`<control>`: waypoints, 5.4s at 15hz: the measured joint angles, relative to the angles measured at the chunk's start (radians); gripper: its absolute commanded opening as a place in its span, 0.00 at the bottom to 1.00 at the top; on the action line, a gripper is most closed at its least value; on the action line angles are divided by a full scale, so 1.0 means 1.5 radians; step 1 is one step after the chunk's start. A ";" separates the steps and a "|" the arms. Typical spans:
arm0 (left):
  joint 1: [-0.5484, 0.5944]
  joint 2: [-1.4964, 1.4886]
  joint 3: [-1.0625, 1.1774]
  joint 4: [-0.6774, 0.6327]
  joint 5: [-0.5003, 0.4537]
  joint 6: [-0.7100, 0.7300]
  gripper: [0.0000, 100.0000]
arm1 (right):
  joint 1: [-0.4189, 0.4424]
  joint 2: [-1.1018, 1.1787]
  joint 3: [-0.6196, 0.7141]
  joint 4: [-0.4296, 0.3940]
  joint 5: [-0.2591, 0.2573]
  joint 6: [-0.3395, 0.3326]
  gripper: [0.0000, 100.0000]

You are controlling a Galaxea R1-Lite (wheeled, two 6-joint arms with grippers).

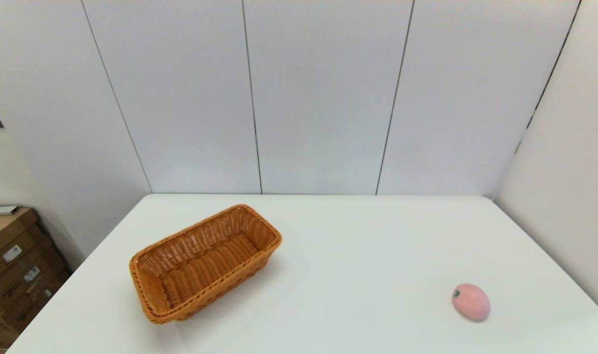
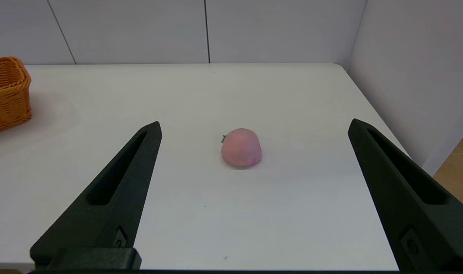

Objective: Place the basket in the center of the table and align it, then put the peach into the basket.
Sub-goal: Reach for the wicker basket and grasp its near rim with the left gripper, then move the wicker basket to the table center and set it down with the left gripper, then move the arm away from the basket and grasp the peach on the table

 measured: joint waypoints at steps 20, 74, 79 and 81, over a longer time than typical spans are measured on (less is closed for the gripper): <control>-0.001 0.968 -0.367 0.007 0.006 -0.406 1.00 | 0.000 0.000 0.000 0.000 -0.001 -0.001 1.00; -0.354 1.385 -0.624 -0.063 -0.173 -0.420 1.00 | 0.000 0.000 0.000 0.000 -0.001 0.003 1.00; -0.354 1.389 -0.625 -0.062 -0.171 -0.422 1.00 | 0.000 0.000 0.000 0.000 -0.001 0.003 1.00; -0.352 1.374 -0.622 -0.061 -0.169 -0.421 1.00 | 0.000 0.000 0.000 0.000 -0.001 0.003 1.00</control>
